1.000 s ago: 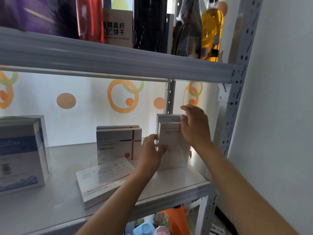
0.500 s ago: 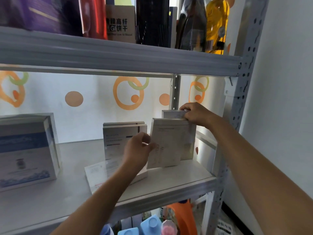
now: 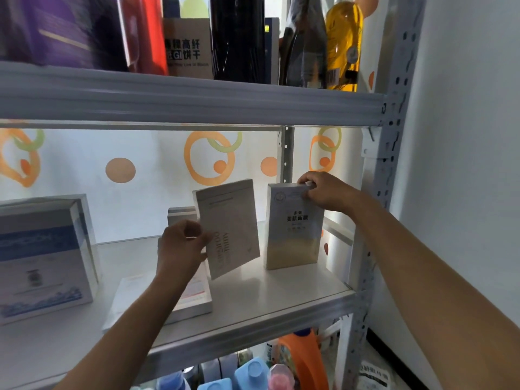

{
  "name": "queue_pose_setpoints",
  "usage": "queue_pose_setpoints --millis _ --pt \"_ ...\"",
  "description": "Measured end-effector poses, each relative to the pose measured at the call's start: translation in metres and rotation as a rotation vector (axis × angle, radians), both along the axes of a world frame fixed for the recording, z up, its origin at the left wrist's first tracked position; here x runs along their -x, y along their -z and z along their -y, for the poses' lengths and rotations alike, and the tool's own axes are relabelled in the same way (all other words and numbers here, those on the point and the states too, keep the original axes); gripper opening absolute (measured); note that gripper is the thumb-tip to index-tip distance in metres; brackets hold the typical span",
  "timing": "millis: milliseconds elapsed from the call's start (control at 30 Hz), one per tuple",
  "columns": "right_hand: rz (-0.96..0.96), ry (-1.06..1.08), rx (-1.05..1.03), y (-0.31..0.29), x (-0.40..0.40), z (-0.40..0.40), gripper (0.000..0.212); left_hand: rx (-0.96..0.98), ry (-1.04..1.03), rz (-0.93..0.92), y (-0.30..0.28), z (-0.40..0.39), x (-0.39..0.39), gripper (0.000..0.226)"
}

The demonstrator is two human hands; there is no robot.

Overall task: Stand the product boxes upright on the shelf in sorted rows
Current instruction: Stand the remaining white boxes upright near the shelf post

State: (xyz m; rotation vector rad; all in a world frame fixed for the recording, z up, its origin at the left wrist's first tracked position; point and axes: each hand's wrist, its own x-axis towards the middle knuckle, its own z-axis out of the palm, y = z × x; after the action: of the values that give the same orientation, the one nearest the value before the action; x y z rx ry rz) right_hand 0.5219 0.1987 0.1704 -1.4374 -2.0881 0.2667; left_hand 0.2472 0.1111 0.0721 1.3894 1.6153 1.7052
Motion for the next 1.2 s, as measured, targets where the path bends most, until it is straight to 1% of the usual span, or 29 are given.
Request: queue_pose_setpoints --millis 100,267,333,400,467,600,700,967,1100,1133,1200 --pt "0.009 -0.054 0.032 -0.004 -0.005 0.005 0.026 -0.010 0.007 0.003 0.000 -0.005 0.001 0.011" --pt "0.089 -0.100 0.067 -0.013 -0.012 0.015 0.032 0.015 0.067 0.024 0.008 -0.024 -0.019 0.012" --pt "0.085 -0.106 0.060 -0.011 -0.015 0.016 0.031 0.016 0.086 0.010 0.013 -0.031 -0.030 0.013" --pt "0.052 -0.111 0.057 -0.008 -0.015 0.015 0.028 0.014 0.116 0.010 0.016 -0.037 -0.041 0.008" --pt "0.026 -0.102 0.032 -0.004 -0.013 0.014 0.029 0.011 0.163 0.052 0.016 -0.044 -0.049 0.006" --pt "0.049 -0.019 -0.058 0.005 -0.009 0.008 0.036 0.044 0.268 0.124 0.013 -0.058 -0.063 0.012" --pt "0.052 0.009 -0.086 0.011 -0.006 0.005 0.041 0.055 0.341 0.124 0.012 -0.067 -0.072 0.010" --pt "0.125 0.077 -0.114 0.019 0.003 -0.006 0.034 0.116 0.451 0.091 0.012 -0.074 -0.096 0.038" --pt "0.171 0.064 -0.065 0.013 0.000 -0.005 0.034 0.118 0.462 0.063 0.017 -0.075 -0.105 0.039" --pt "0.176 0.068 -0.061 0.012 -0.001 -0.004 0.031 0.104 0.455 0.042 0.019 -0.076 -0.107 0.038" --pt "0.193 0.100 -0.064 0.010 -0.004 -0.004 0.017 0.077 0.436 -0.003 0.019 -0.074 -0.113 0.036"
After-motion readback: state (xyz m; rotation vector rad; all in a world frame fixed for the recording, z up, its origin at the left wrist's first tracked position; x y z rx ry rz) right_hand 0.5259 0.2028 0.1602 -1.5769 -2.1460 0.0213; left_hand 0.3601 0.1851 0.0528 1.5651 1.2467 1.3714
